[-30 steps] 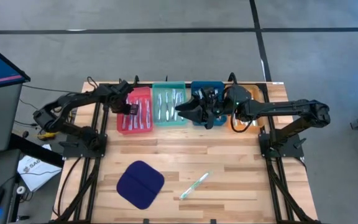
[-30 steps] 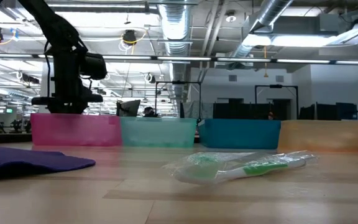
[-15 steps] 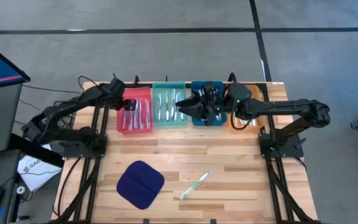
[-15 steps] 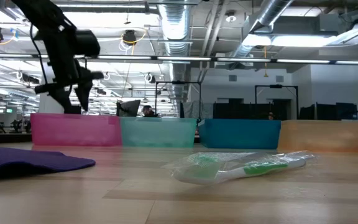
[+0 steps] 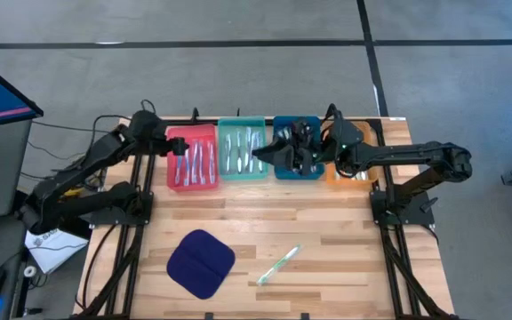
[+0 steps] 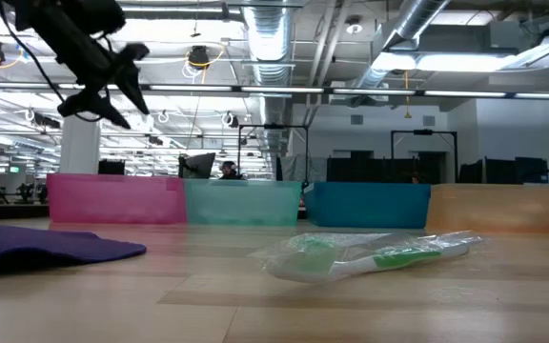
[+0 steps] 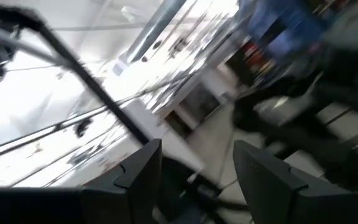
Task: Pick & Place Toothbrushes
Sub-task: Put the green toothbrush into the orange bin
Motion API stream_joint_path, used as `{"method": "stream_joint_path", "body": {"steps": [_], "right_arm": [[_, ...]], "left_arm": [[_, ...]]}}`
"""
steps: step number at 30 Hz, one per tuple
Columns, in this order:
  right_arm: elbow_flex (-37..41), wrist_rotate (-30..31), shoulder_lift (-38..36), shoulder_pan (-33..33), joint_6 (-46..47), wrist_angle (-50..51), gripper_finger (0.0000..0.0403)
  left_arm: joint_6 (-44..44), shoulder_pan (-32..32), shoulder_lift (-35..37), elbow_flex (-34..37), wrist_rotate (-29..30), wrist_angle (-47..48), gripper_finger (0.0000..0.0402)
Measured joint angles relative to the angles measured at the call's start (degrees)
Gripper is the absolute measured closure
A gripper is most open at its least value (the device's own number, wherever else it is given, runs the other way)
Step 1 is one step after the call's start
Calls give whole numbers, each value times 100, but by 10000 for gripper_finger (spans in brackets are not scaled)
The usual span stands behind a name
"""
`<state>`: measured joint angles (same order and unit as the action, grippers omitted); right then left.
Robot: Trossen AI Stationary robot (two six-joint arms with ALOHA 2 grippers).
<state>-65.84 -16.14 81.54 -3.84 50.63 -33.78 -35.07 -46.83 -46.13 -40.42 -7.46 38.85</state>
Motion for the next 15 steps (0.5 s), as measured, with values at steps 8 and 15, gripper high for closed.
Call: {"method": "stream_joint_path", "body": {"steps": [8,15], "right_arm": [[0,-783,-26,802,342,184,206],[0,-823,-4,1751,741,1390,206]], "left_arm": [[-138,558,594,0,-771,-11,194],[-339,1497,912,0,-940,-2,193]]}}
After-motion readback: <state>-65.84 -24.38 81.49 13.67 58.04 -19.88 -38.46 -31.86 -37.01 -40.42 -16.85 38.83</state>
